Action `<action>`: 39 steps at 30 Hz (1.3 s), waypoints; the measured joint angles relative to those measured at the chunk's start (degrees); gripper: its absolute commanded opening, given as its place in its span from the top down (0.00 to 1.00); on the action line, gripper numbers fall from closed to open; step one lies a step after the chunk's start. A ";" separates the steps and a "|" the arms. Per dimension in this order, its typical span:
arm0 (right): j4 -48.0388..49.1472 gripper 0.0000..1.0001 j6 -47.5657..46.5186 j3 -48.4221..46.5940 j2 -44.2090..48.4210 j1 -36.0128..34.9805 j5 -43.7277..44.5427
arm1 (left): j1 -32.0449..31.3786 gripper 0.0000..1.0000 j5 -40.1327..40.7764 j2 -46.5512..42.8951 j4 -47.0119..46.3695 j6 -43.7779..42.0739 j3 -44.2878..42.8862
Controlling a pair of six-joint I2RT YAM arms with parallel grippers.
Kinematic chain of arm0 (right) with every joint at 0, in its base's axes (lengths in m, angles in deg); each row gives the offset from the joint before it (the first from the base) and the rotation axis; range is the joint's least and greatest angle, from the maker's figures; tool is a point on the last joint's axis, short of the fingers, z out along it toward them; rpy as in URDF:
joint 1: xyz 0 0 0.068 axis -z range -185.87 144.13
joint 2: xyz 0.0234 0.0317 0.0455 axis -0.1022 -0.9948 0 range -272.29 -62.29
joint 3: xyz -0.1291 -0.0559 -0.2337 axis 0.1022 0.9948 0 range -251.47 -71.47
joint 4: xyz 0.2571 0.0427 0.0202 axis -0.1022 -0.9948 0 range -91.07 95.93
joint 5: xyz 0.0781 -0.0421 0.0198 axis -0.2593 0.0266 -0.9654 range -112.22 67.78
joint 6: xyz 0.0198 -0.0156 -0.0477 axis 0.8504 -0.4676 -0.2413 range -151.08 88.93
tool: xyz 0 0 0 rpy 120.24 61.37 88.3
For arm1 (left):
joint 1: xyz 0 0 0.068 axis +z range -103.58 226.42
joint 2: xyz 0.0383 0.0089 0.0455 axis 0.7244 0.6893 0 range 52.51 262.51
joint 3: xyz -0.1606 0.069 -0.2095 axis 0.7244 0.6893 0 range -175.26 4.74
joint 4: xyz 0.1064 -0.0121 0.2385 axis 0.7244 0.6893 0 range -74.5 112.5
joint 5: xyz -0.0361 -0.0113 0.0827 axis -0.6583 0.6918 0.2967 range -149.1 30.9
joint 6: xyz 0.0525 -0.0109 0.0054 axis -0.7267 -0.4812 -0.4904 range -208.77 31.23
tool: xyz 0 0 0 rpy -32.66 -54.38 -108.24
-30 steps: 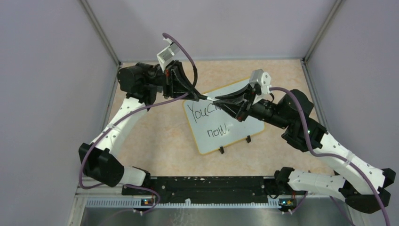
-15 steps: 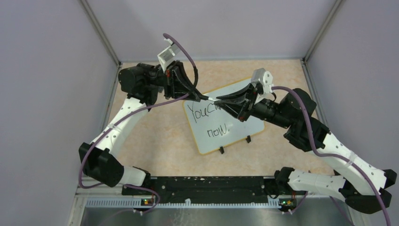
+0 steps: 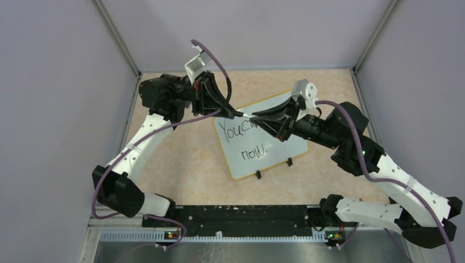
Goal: Write a sentence on the whiteboard
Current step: Pass from the right arm to the left, then put down the whiteboard marker at the center of the board.
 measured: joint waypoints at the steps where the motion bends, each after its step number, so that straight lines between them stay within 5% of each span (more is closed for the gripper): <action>1: -0.11 0.93 -0.20 -0.02 0.00 0.00 0.04 | 0.04 1.00 0.00 0.00 -0.02 0.00 0.17; 6: -0.68 0.55 -1.68 -0.15 -1.14 0.02 1.73 | 2.38 1.00 0.15 -0.15 -0.04 0.02 2.89; 11: -1.92 0.37 -4.26 -0.42 -3.19 0.24 4.00 | 8.41 1.00 0.15 -0.15 0.07 0.00 4.55; 22: -8.70 0.32 -9.99 -3.96 -2.45 1.62 9.73 | 23.82 1.00 -1.49 -2.05 0.28 0.13 7.41; 27: -12.17 0.30 -9.49 -5.73 -2.78 5.16 12.22 | 40.30 1.00 1.60 -2.16 2.95 0.83 12.59; 32: -16.85 0.30 -6.82 -9.46 -5.57 11.98 12.09 | 53.92 1.00 8.98 -3.30 31.56 -18.38 15.85; 39: -24.41 0.31 -2.75 -13.99 -11.02 26.45 3.26 | 54.95 1.00 22.75 -3.21 73.81 -58.01 14.84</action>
